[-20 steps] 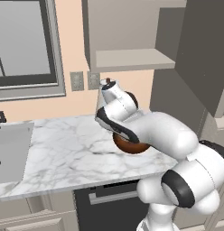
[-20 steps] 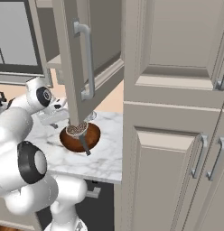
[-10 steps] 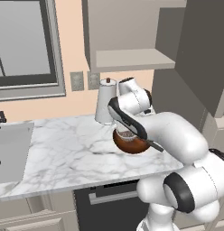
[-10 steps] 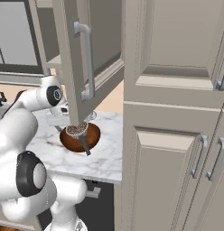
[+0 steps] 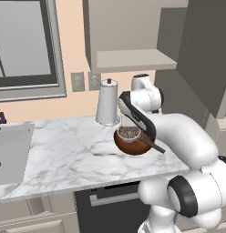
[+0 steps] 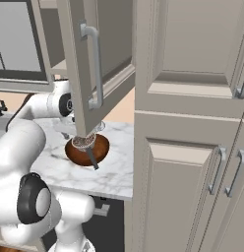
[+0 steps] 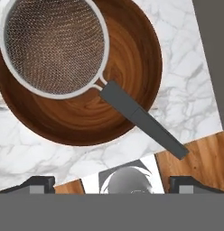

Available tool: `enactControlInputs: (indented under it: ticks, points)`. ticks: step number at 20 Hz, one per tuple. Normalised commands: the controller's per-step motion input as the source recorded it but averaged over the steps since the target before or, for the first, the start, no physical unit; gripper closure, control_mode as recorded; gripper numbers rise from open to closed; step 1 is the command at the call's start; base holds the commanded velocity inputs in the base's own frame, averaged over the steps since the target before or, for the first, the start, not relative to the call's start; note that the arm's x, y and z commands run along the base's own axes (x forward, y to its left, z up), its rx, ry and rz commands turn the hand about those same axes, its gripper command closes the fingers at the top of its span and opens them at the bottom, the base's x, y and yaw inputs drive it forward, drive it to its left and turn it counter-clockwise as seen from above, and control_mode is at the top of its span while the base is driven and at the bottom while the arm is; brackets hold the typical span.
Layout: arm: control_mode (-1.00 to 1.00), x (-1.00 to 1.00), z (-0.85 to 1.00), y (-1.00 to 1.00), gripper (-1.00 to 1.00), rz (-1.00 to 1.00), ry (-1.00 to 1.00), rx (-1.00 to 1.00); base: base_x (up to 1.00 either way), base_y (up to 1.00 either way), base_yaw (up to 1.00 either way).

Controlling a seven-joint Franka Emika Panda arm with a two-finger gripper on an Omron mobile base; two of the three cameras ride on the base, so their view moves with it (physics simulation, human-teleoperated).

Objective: Open the cabinet and setup a tea strainer by placing it in the bowl upright.

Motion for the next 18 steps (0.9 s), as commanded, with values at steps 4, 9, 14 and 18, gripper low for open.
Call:
enactControlInputs:
  ticks: [4,9,14,18]
  points:
    - [-1.0,-0.13,0.17,-0.04,-1.0,0.1,-0.27,0.13,0.0,0.0,0.0]
    - [-1.0,-0.4,0.42,0.0,-1.0,0.09,-0.36,0.0,0.0,0.0,0.0]
    - [-1.0,-0.52,0.71,0.0,-1.0,0.04,-0.33,-0.07,0.0,0.0,0.0]
    - [-1.0,-0.47,0.71,0.03,-1.0,0.03,-0.24,-0.06,0.0,0.0,0.0]
